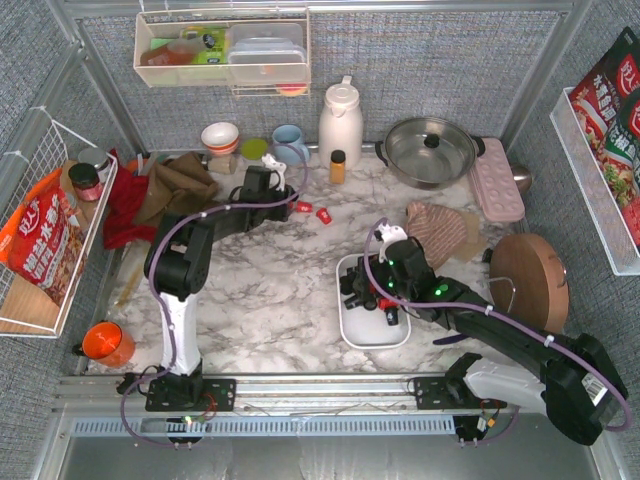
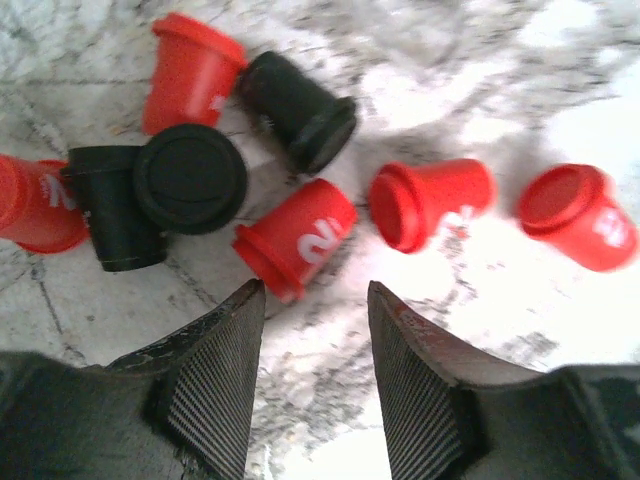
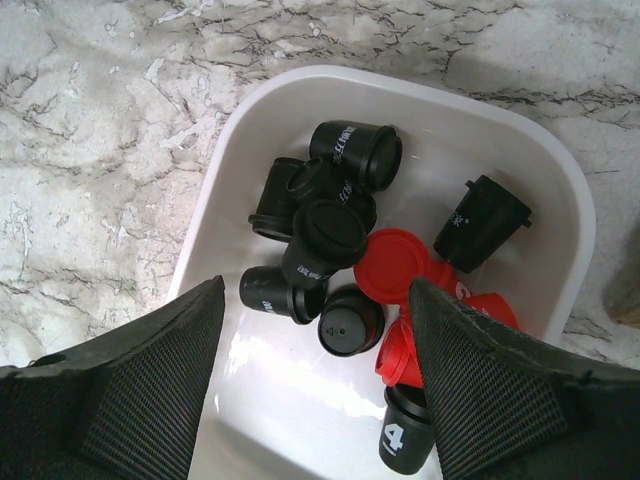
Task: Mix the coffee capsules in the storage basket
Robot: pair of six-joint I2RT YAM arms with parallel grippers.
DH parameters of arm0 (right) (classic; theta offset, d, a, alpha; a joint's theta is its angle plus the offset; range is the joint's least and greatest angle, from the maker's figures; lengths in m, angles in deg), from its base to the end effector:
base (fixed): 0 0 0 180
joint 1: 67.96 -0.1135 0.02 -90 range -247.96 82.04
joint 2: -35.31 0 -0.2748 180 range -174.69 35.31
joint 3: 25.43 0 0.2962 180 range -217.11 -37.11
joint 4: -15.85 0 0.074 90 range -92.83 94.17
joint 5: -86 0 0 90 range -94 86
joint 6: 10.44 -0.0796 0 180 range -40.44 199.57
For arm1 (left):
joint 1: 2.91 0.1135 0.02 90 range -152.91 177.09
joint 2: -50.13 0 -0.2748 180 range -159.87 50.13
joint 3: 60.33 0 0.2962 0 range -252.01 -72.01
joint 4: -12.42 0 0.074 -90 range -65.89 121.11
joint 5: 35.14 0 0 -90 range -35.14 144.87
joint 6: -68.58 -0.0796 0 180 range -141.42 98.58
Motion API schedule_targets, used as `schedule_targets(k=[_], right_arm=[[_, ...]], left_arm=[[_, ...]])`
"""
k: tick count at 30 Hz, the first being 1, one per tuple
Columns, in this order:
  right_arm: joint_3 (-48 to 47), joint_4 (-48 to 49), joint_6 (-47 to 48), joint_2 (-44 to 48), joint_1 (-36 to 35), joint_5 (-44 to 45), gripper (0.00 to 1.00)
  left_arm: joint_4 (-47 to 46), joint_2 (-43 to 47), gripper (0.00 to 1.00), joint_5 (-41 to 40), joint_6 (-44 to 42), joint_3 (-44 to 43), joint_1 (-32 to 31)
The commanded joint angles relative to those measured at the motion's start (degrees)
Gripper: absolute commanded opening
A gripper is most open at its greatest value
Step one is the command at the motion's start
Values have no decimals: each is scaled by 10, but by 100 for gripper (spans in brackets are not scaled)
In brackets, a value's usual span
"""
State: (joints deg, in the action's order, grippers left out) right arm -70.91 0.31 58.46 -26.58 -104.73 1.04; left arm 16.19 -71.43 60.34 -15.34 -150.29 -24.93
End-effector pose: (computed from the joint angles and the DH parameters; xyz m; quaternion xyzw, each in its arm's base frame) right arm 0.2483 0.1768 0.1911 -0.0980 0.8683 0.2009 0.4428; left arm 0.4987 -0.2099 0.1037 0.1448 0.8759 -0.1525 0.4343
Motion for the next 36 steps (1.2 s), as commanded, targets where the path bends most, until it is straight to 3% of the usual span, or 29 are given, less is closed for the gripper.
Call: schedule_targets(k=[1,4,9,14,23,36], right_arm=[[1,12,1,1,0,-1,78],[1,14,-1,-2,0,-4,78],[-3,13,0,-4,0,-10,78],[-17,-2,13,-1,-1,-7,78],[-17,-17,23,15,0,-9,78],[-18,-14,25,11,1,-16,78]], left_arm=[[-75,43,55,104,8,36,0],[-109,61,55,117,13,58,0],[-122,69,65,52,-26,72,0],[-108,51,66,74,-72,54,0],[38,-42,61,7,-87,-80,0],[113,-65,51,27,-105,-107,0]])
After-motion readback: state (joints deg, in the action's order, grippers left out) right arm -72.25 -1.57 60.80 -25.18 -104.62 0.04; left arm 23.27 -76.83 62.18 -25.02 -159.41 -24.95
